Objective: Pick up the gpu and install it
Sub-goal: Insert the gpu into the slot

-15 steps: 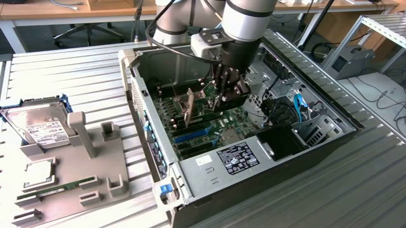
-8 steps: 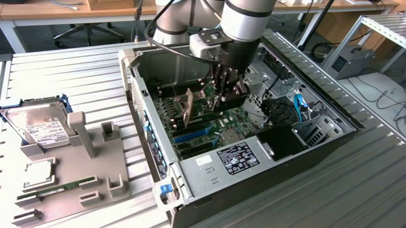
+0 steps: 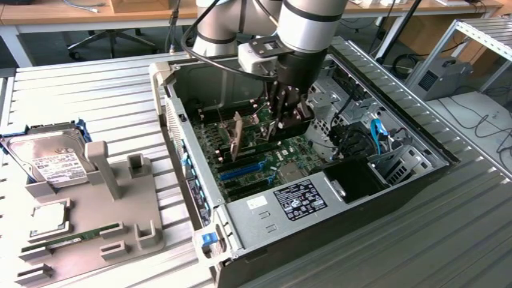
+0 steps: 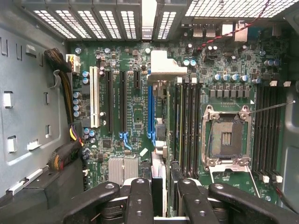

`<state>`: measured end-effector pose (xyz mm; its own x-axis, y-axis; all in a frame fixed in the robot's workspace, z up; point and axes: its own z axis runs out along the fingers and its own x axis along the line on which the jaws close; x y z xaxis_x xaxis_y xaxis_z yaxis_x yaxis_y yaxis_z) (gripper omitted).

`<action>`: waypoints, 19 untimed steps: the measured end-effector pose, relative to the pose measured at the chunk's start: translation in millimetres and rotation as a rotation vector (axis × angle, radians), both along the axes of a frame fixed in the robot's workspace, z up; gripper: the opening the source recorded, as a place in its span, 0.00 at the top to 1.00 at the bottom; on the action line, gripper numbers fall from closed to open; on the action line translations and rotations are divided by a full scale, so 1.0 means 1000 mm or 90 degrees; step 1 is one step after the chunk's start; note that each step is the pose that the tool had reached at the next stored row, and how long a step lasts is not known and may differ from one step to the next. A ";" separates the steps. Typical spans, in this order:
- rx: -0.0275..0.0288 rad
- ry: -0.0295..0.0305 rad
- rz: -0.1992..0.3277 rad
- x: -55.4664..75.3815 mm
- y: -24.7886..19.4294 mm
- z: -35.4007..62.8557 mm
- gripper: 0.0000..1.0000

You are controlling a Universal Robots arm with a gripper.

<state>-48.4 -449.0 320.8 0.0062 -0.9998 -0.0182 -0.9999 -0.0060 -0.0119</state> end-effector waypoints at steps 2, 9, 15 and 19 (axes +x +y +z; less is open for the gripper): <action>0.0000 0.0000 0.000 0.000 0.0000 0.0000 0.74; 0.0000 0.0000 0.000 -0.002 0.0000 -0.0001 0.74; 0.0000 0.0000 0.000 -0.005 0.0000 -0.0001 0.74; 0.0000 0.0000 0.000 -0.007 0.0000 -0.0001 0.74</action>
